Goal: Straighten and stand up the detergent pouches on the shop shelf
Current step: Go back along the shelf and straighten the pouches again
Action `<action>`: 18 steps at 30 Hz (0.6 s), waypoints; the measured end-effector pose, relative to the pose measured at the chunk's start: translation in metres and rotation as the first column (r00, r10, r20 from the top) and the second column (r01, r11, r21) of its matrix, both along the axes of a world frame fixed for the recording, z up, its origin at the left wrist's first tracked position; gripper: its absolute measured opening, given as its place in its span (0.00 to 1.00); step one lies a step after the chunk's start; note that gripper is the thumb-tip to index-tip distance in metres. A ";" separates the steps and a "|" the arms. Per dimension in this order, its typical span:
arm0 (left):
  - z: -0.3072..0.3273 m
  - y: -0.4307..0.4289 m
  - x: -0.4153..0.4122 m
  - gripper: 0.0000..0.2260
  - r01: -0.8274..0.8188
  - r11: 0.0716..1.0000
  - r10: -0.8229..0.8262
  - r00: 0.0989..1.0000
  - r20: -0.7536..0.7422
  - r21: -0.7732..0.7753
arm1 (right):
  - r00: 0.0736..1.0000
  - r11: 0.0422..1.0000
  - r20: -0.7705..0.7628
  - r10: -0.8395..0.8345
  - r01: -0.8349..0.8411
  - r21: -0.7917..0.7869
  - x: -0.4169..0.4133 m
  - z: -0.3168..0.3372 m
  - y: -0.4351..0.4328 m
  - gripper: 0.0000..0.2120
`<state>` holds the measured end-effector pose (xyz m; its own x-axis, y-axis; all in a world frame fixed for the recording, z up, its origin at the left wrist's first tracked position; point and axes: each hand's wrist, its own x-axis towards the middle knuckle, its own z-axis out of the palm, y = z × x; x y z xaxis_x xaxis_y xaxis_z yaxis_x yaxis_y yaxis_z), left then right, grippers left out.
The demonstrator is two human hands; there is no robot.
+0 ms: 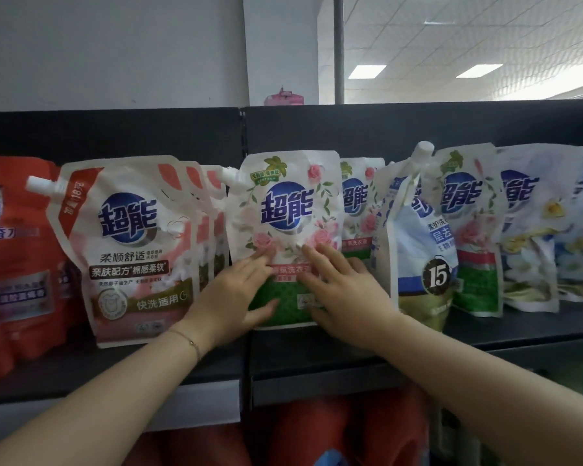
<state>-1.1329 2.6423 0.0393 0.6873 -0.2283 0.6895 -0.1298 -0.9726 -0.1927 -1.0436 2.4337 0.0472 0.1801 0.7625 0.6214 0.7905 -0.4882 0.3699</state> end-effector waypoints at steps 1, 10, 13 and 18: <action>0.001 -0.005 0.000 0.20 -0.014 0.999 0.013 0.999 0.038 0.038 | 0.995 0.996 0.065 0.070 -0.074 0.058 0.003 0.000 -0.005 0.16; -0.002 -0.087 0.009 0.20 -0.017 0.986 0.018 1.000 0.006 -0.167 | 0.905 0.883 0.246 0.347 -0.404 0.241 0.019 -0.002 -0.059 0.10; -0.010 -0.128 0.028 0.30 -0.071 0.889 0.009 0.990 -0.138 -0.453 | 0.864 0.854 0.320 0.388 -0.468 0.228 0.031 -0.002 -0.090 0.10; -0.017 -0.183 0.067 0.50 -0.135 0.663 -0.011 0.982 -0.191 -0.736 | 0.891 0.861 0.262 0.370 -0.435 0.263 0.060 -0.003 -0.132 0.09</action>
